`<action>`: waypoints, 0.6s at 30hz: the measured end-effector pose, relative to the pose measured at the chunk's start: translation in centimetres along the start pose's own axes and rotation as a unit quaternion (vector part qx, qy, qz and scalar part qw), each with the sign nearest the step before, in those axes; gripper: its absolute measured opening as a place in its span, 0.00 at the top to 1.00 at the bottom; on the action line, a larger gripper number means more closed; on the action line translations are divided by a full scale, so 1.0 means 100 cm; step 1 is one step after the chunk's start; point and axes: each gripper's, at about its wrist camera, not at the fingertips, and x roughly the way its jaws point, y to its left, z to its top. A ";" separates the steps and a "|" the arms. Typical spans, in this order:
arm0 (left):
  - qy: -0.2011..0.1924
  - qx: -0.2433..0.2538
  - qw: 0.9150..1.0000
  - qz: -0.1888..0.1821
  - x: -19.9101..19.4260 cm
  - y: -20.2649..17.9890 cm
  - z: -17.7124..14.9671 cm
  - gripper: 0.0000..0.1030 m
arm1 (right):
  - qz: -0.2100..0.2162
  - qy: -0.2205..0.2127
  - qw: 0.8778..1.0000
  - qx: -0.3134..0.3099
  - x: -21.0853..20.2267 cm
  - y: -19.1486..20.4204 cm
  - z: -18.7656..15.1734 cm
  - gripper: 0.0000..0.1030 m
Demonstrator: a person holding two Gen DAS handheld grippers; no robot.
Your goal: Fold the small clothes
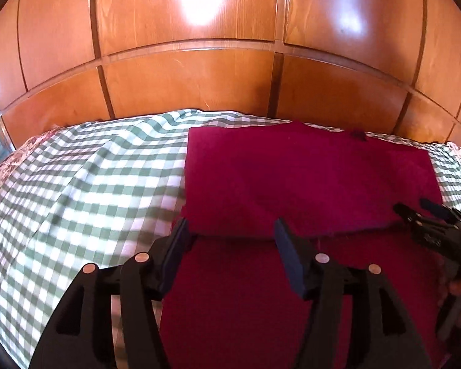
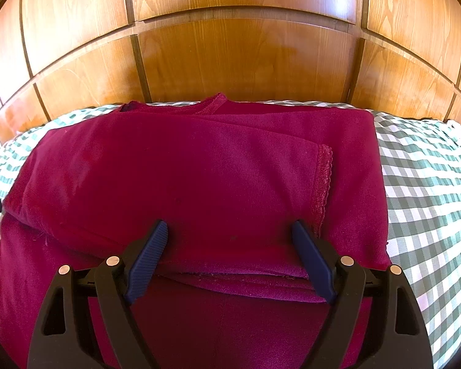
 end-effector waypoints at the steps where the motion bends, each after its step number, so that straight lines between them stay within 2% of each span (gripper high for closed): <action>1: -0.001 -0.001 1.000 0.001 -0.005 0.000 -0.004 0.43 | -0.001 0.000 1.000 -0.001 0.000 0.000 0.000 0.20; 10: 0.005 -0.021 1.000 0.001 -0.034 0.010 -0.032 0.41 | -0.004 0.001 1.000 -0.003 0.000 0.001 0.001 0.20; 17: 0.018 -0.028 0.999 0.004 -0.047 0.019 -0.054 0.41 | -0.030 0.002 0.999 -0.015 -0.007 0.007 0.003 0.10; 18: 0.019 -0.029 0.999 0.004 -0.050 0.021 -0.057 0.40 | -0.035 0.000 0.999 -0.014 -0.010 0.007 0.003 0.05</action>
